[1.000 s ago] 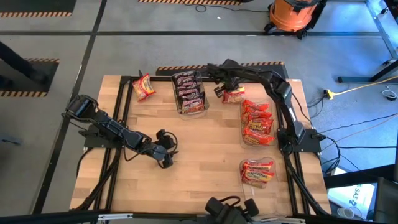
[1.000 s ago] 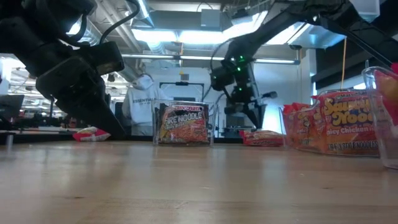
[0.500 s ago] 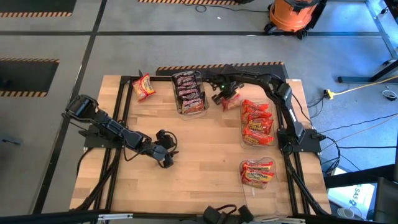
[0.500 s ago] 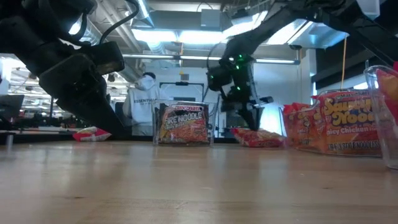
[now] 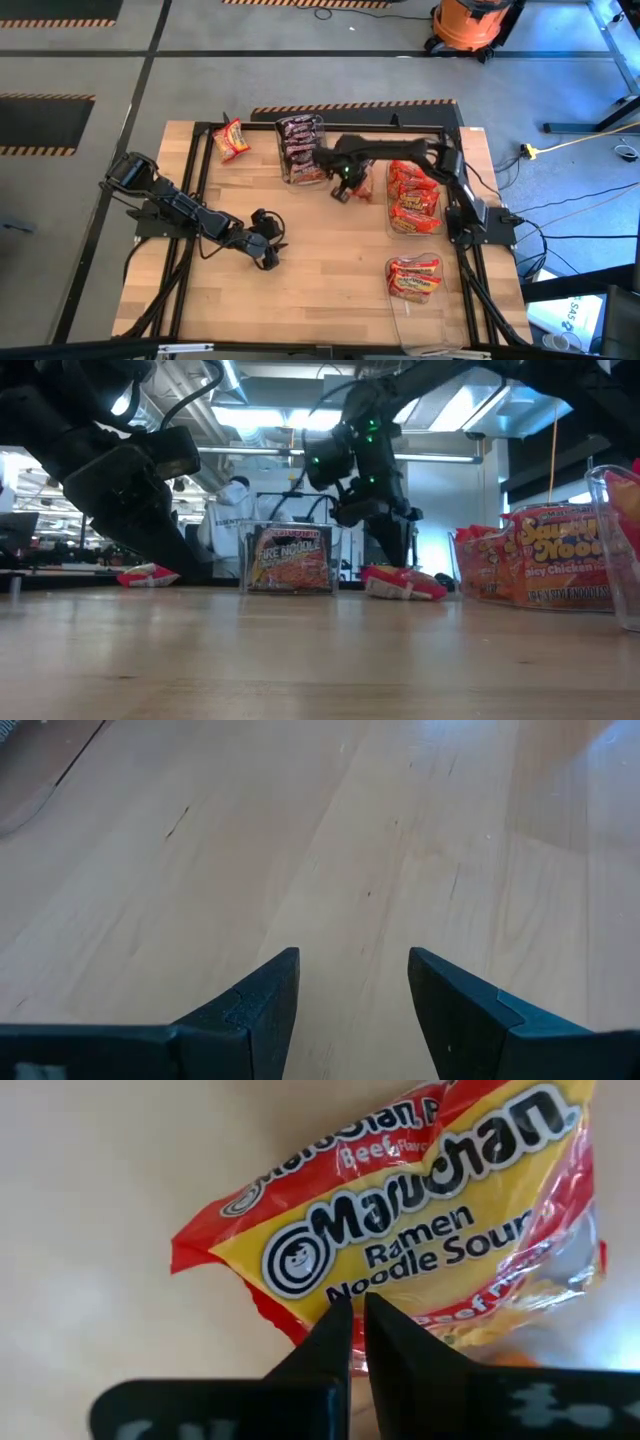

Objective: Sort Maruchan noodles
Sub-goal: Put the red noodle pack into the bottom transparent bin

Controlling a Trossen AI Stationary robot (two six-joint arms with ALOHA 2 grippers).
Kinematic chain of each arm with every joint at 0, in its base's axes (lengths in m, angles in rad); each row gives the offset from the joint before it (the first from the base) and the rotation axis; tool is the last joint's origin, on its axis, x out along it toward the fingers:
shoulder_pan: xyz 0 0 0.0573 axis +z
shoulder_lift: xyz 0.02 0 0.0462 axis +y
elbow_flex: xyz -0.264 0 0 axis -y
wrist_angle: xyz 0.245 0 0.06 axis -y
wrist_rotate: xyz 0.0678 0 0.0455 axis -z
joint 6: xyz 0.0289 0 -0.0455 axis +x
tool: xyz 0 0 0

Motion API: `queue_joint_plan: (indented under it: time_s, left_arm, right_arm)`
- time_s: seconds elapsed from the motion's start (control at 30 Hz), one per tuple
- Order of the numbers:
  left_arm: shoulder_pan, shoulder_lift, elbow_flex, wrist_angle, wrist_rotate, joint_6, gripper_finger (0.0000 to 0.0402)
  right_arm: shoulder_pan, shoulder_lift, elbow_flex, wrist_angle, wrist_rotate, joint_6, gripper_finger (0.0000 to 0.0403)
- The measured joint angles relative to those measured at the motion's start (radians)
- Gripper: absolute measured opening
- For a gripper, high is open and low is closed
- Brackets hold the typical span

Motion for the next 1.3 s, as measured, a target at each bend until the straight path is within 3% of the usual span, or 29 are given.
queue_joint_plan:
  time_s: [0.33,0.57,0.73,0.83,0.93,1.03,1.17,1.3]
  left_arm:
    - [-0.015,0.000,0.000,0.051,0.022,-0.041,0.0185]
    - [-0.091,0.000,0.000,0.167,0.021,-0.075,0.0185]
    - [-0.143,0.000,0.000,0.205,-0.022,-0.097,0.0185]
    - [-0.156,0.000,0.000,0.218,-0.053,-0.100,0.0185]
    - [-0.162,0.002,0.000,0.257,-0.099,-0.101,0.0185]
    - [-0.152,0.037,0.001,0.352,-0.123,-0.091,0.0185]
    - [-0.122,0.123,0.045,0.431,-0.126,-0.042,0.0185]
    - [-0.081,0.228,0.135,0.433,-0.115,0.013,0.0185]
  right_arm:
    - [0.216,0.000,0.000,0.131,-0.177,-0.011,0.0012]
    - [0.326,0.000,0.000,0.339,-0.273,-0.012,0.0012]
    - [0.369,0.000,0.000,0.580,-0.261,-0.021,0.0012]
    - [0.389,0.000,0.000,0.718,-0.225,-0.032,0.0012]
    - [0.405,-0.036,-0.001,0.651,-0.173,-0.061,0.0012]
    - [0.423,-0.119,0.000,0.499,0.001,-0.089,0.0012]
    - [0.419,-0.190,-0.103,0.388,0.283,-0.064,0.0012]
    - [0.362,-0.232,-0.268,0.403,0.369,0.012,0.0012]
